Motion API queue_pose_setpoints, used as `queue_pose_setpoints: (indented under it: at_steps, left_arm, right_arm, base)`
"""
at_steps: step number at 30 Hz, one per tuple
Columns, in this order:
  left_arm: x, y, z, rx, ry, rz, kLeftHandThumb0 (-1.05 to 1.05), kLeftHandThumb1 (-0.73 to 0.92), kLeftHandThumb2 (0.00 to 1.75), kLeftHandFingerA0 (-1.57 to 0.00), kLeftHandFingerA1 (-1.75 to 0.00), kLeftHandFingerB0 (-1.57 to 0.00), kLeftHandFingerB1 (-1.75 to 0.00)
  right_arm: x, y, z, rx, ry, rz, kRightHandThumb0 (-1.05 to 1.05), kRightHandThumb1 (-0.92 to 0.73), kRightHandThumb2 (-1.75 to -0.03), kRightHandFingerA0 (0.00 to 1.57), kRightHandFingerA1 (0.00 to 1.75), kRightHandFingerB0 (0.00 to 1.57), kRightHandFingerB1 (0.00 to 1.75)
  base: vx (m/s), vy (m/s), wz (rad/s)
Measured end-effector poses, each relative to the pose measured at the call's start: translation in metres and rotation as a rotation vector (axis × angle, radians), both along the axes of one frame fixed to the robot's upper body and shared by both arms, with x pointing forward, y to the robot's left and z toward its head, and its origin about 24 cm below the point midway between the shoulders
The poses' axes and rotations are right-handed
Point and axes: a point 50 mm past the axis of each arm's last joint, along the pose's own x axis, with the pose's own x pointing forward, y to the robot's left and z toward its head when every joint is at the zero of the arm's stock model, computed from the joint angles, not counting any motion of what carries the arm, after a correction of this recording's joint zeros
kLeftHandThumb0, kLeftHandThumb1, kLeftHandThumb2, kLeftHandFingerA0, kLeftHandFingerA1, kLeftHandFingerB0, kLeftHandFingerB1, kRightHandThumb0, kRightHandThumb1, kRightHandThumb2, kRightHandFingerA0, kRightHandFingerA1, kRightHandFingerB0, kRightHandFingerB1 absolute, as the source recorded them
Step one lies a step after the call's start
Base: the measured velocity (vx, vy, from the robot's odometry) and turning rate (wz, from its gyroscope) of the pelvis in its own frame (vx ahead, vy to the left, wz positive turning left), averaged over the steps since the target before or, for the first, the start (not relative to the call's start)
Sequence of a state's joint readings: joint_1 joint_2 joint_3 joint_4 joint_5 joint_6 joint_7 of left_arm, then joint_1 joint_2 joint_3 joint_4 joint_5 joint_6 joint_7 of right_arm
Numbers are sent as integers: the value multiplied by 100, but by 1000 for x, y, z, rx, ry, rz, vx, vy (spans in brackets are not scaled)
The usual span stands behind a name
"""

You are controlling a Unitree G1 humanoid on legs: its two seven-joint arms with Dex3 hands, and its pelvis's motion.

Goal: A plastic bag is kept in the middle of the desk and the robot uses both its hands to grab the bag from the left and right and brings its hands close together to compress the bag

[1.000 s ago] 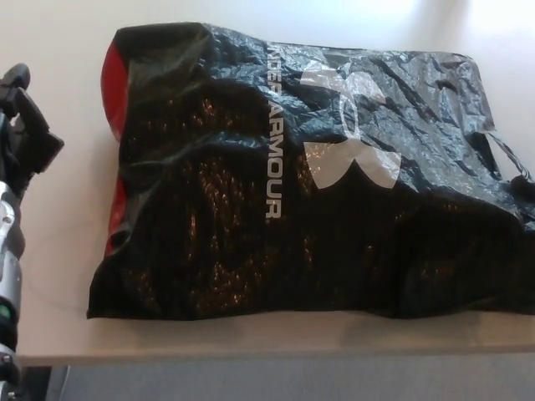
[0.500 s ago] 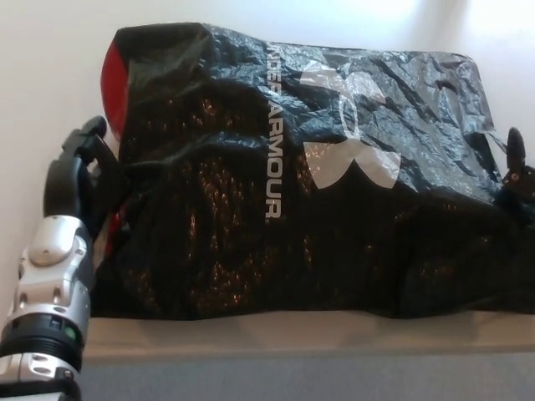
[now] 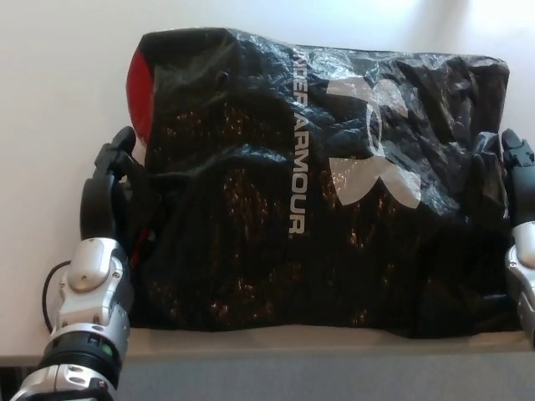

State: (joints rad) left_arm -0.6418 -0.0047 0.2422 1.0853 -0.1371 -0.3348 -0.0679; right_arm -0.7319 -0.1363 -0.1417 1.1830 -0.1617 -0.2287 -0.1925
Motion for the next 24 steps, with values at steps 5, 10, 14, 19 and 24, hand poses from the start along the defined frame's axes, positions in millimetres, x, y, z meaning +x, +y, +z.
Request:
queue_pose_setpoints:
  at_steps: [5,10,14,19,24]
  left_arm:
    - [-1,-8,-4,-31,-7,0,-83,92,126,0,-17,0,-16]
    - [0,-24,-3,-62,-15,-27,-78,90,127,0,-19,0,-19]
    - [0,-42,-3,-73,-20,-69,-86,92,129,0,-13,0,-15]
    - [2,-58,2,-74,-48,-115,-80,92,131,0,-17,0,-16]
    - [7,-61,11,-55,-69,-117,-64,91,109,0,-4,0,-4]
  right_arm:
    - [1,23,-2,136,-68,34,-88,-83,-118,4,27,0,9]
    - [4,49,-2,228,-72,140,-89,-80,-117,19,35,0,10]
    - [5,76,0,294,-88,242,-94,-89,-122,1,21,0,5]
    - [4,109,10,381,-148,359,-95,-84,-119,1,25,0,5]
    - [-1,133,24,431,-254,475,-95,-83,-117,6,32,5,6]
  base:
    - [0,0,0]
    - [0,0,0]
    - [0,0,0]
    - [0,0,0]
    - [0,0,0]
